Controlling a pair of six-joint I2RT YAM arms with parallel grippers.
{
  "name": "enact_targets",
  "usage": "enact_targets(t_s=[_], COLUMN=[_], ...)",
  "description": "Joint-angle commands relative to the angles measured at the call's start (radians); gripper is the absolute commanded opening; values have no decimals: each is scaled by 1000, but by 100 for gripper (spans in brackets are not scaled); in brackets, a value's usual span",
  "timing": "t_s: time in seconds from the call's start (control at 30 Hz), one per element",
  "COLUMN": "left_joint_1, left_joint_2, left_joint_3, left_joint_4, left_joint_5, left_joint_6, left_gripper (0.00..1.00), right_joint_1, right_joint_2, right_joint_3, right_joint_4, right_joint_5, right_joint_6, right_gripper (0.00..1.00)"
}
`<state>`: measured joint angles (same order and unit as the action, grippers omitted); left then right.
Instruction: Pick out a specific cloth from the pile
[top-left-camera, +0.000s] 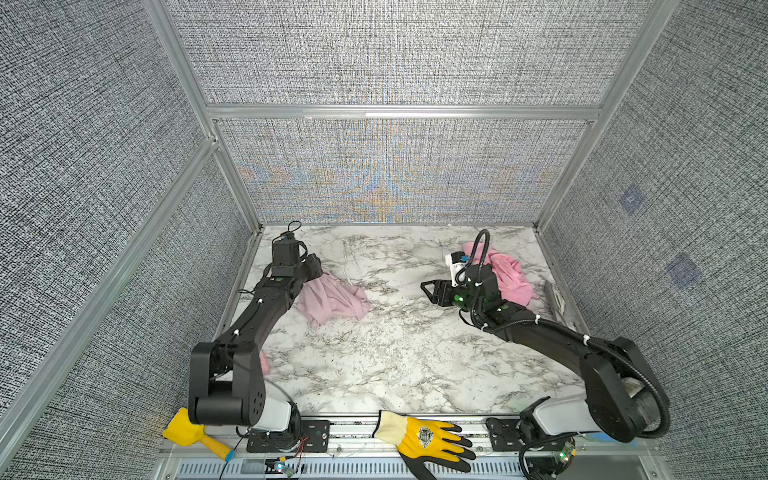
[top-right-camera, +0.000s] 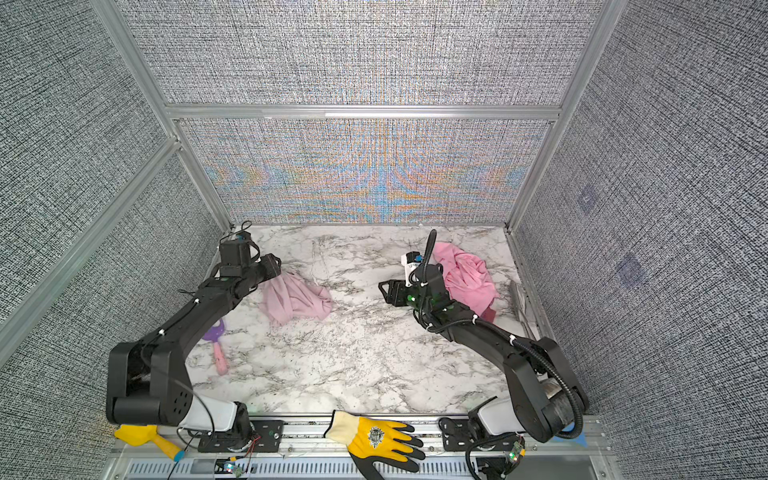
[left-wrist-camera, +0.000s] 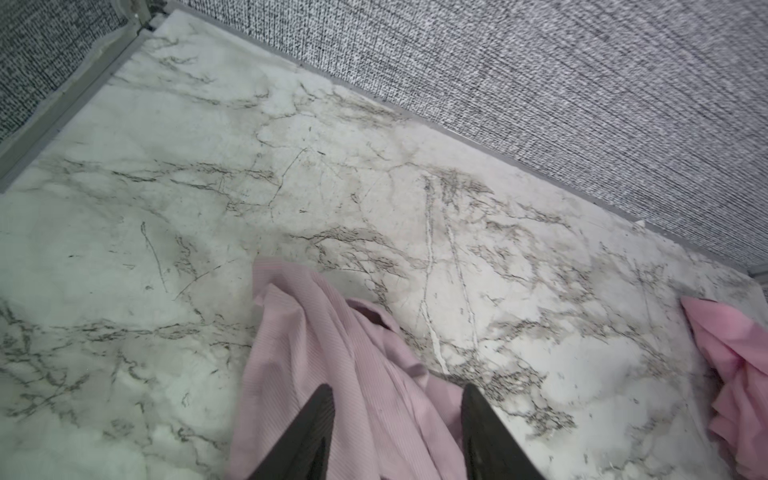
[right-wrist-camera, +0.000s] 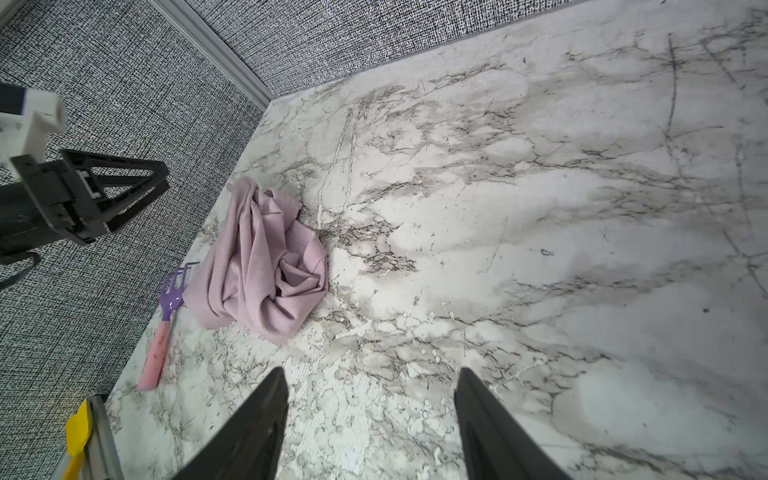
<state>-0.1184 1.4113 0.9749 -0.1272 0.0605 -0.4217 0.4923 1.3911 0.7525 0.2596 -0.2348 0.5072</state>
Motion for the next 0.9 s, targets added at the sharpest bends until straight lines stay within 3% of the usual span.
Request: enact_targets(t_s=[0.0, 0.2, 0.33, 0.87], left_joint_1=[-88, -347, -456, -517], left_joint_2=[-75, -94, -18, 206], left_joint_3=[-25, -85, -101, -66], left_joint_4=[-90, -124, -131, -114], left_joint_5=[-109, -179, -229, -328], left_joint_6=[24, -28, -63, -74], left_gripper=[54, 55, 56, 54], right_joint_1=[0, 0, 0, 0], right_joint_2=[-40, -135, -194, -246], right_joint_3=[-31, -110, -164, -180], right_joint_4=[1, 0, 5, -17], right_joint_5=[25, 50, 70, 80], right_joint_6=[2, 11, 24, 13], right_gripper=[66, 66, 66, 66])
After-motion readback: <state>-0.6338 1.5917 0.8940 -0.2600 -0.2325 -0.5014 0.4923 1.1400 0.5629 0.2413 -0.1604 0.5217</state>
